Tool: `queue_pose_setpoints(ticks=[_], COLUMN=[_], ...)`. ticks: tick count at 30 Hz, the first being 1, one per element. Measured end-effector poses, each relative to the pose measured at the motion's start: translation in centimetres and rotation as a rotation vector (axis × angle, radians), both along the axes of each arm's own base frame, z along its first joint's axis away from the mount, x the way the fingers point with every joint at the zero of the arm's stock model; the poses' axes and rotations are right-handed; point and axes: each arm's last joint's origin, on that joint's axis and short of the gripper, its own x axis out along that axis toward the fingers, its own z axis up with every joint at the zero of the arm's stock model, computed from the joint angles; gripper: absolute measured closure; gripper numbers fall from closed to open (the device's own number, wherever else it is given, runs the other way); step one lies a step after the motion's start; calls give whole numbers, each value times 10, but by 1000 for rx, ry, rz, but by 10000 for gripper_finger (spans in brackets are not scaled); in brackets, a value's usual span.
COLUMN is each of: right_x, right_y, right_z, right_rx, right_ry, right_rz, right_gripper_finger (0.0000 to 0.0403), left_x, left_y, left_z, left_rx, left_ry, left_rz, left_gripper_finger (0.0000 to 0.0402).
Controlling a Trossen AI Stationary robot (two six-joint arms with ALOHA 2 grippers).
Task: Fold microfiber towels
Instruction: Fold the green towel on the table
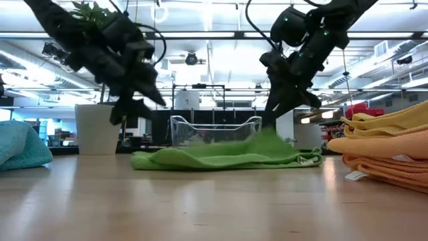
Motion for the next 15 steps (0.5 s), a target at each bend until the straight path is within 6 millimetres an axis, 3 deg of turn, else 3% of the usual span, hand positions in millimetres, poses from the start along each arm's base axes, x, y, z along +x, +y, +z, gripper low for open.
queue_pose_setpoints(ticks=[4, 6, 10, 15], right_x=[-5, -10, -23, -31], right_y=[-7, -1, 27, 64], right_z=[11, 19, 30, 31], right_rx=[-22, -19, -46, -164], right_ry=[28, 57, 115, 171], right_rz=[6, 39, 208, 526], right_gripper_finger=[229, 209, 193, 193], left_x=[-6, -6, 0, 11], left_y=[8, 2, -35, -87], left_z=[21, 33, 45, 28], left_rx=[92, 158, 263, 501], left_ry=[15, 10, -45, -26], left_rz=[-14, -77, -323, -543], left_gripper_finger=[204, 211, 232, 252])
